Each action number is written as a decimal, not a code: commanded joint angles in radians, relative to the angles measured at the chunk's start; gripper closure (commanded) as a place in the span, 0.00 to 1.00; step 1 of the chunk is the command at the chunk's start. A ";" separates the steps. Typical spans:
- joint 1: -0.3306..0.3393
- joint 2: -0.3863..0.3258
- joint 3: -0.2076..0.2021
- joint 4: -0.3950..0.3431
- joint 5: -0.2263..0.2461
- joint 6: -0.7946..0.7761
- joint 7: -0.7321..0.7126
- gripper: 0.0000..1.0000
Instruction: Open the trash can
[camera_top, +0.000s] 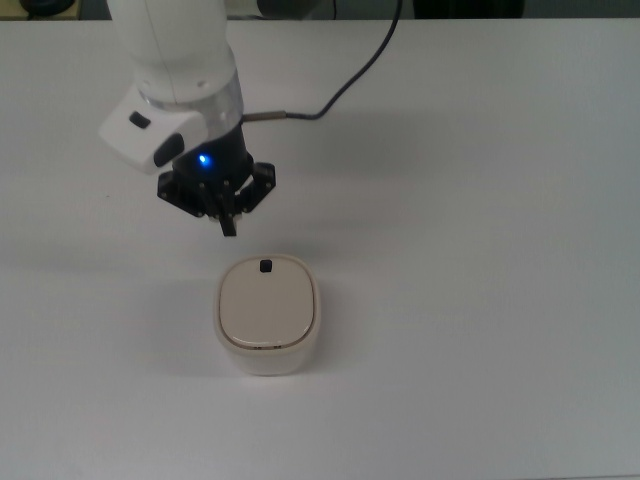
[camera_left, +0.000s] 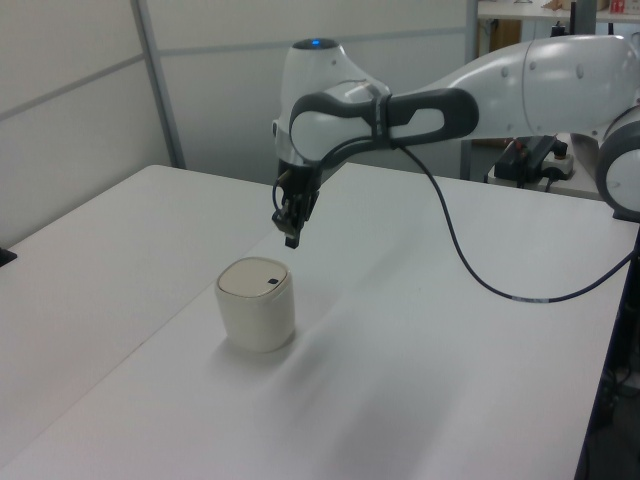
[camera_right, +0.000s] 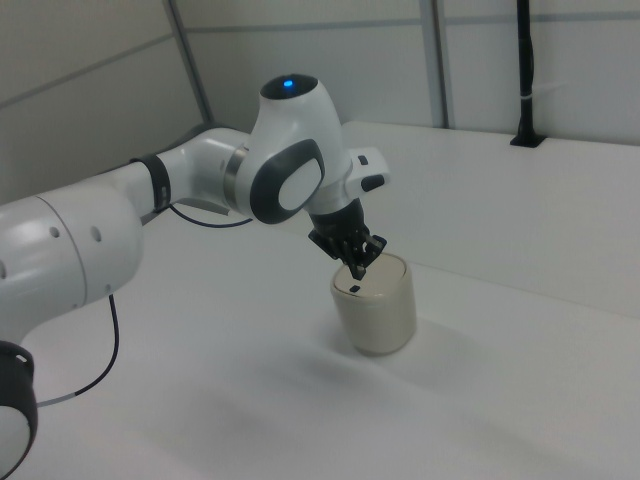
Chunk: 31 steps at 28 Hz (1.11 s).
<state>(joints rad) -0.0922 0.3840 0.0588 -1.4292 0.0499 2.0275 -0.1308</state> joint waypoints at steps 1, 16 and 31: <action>0.025 0.053 0.000 -0.005 0.015 0.112 0.022 1.00; 0.066 0.122 -0.002 -0.008 0.001 0.189 0.019 1.00; 0.002 -0.022 -0.016 0.023 0.007 -0.052 -0.042 1.00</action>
<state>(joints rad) -0.0763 0.4419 0.0498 -1.4048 0.0501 2.1044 -0.1299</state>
